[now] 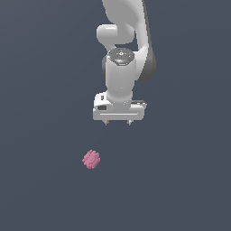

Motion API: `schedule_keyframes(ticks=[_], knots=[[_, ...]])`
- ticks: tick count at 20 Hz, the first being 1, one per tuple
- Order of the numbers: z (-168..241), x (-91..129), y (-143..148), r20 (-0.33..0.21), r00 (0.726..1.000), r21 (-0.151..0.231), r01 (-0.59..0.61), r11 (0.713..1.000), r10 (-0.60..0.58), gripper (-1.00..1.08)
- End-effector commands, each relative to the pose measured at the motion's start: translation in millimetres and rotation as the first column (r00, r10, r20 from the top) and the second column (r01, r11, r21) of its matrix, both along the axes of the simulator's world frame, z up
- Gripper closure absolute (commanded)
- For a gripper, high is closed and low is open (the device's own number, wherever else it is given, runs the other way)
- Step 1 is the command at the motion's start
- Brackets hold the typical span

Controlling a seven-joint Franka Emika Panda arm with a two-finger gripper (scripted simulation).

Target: Pick up the object and move it to a goal position.

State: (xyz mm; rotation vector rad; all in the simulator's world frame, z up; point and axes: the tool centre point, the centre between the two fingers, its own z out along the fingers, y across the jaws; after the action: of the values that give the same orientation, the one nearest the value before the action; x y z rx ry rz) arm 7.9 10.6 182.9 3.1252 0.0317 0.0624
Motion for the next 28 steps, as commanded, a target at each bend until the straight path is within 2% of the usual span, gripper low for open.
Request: schedule_keyframes(ticks=[1,7,12,20,28], knots=[[-2,5,-4,-0.002,1.0,0.002,0.024,1.0,-0.024,-0.92],[-13,26,-21,-0.008,0.993,0.01,0.12,0.993,-0.12,-0.92],[-27,49,-43,-0.016,0.972,0.016,0.234,0.972,-0.234,-0.92],[-56,84,-83,-0.03,0.904,0.02,0.427,0.904,-0.427,-0.92],[-80,103,-112,-0.037,0.835,0.017,0.55,0.835,-0.549,-0.92]])
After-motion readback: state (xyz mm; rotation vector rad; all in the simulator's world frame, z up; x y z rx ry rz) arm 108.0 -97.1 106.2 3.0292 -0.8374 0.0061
